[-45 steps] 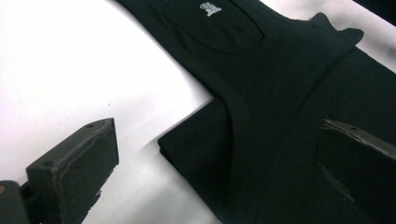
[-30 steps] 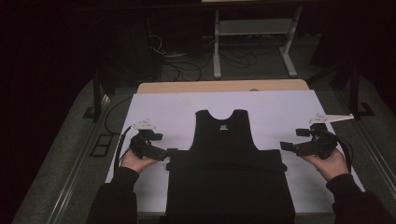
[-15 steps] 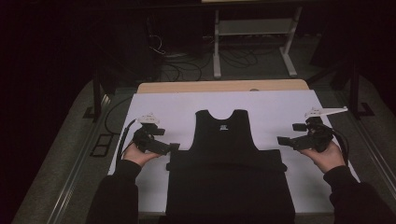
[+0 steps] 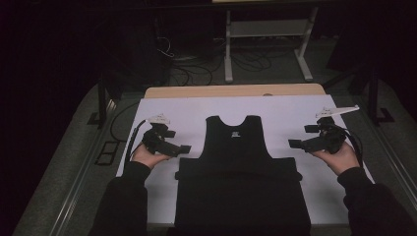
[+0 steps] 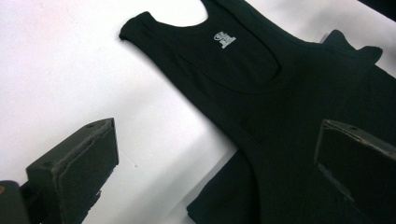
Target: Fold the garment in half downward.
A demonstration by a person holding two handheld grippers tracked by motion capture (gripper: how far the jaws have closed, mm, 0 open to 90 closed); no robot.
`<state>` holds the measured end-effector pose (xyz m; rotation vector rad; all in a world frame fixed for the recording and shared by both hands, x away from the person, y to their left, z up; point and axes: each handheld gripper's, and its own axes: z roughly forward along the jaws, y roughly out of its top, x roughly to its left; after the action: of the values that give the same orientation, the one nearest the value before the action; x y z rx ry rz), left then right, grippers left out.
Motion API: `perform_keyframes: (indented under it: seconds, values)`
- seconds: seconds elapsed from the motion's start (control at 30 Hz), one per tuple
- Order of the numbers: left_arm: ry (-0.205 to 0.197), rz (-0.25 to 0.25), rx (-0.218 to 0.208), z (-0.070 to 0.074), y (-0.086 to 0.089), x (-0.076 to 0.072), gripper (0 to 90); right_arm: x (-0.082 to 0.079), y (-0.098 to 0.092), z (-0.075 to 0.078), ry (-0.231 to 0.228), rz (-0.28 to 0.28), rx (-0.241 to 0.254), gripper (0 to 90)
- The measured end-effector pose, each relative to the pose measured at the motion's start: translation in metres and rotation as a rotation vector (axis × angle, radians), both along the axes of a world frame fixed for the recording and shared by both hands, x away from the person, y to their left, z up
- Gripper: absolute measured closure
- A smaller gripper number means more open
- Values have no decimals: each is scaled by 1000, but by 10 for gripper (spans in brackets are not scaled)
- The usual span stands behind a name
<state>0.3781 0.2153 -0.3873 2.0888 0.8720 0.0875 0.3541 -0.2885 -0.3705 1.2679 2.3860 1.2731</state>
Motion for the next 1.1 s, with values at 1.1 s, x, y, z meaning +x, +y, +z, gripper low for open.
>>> perform_keyframes:
  seconds: [1.1]
  values:
    - [20,4,-21,2,-14,36,0,51,22,5,11,13,-22,0]
